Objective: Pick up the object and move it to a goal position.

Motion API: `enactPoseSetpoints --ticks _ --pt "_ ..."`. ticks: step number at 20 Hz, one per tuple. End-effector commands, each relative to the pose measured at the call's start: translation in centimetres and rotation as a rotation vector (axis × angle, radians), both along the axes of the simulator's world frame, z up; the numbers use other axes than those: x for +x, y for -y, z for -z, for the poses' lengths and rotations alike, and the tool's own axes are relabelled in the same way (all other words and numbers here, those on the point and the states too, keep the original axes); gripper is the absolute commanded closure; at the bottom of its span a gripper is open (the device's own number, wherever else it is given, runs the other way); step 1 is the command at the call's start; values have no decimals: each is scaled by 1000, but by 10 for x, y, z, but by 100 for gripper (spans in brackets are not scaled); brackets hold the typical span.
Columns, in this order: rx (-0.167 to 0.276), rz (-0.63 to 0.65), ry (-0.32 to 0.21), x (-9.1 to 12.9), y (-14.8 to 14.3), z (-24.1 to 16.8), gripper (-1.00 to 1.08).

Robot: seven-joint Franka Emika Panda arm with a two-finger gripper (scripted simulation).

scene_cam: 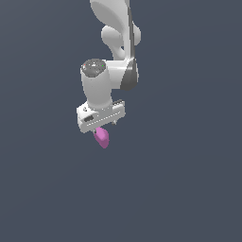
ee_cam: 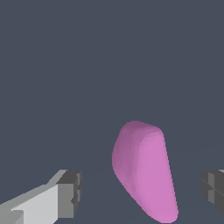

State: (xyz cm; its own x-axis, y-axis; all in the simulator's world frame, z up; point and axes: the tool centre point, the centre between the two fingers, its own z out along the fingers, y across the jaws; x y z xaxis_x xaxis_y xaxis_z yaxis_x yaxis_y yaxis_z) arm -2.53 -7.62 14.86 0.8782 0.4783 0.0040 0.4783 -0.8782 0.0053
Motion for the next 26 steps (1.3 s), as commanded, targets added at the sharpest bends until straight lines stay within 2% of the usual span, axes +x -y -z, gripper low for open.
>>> enactPoseSetpoints --ticks 1,12,20,26 --pt "0 -50 -2 -4 6 5 -92" --pt "2 -177 -6 -13 21 17 -92" --pt "2 -187 -6 -14 22 20 -92" --pt "2 -188 -6 -15 22 40 -92"
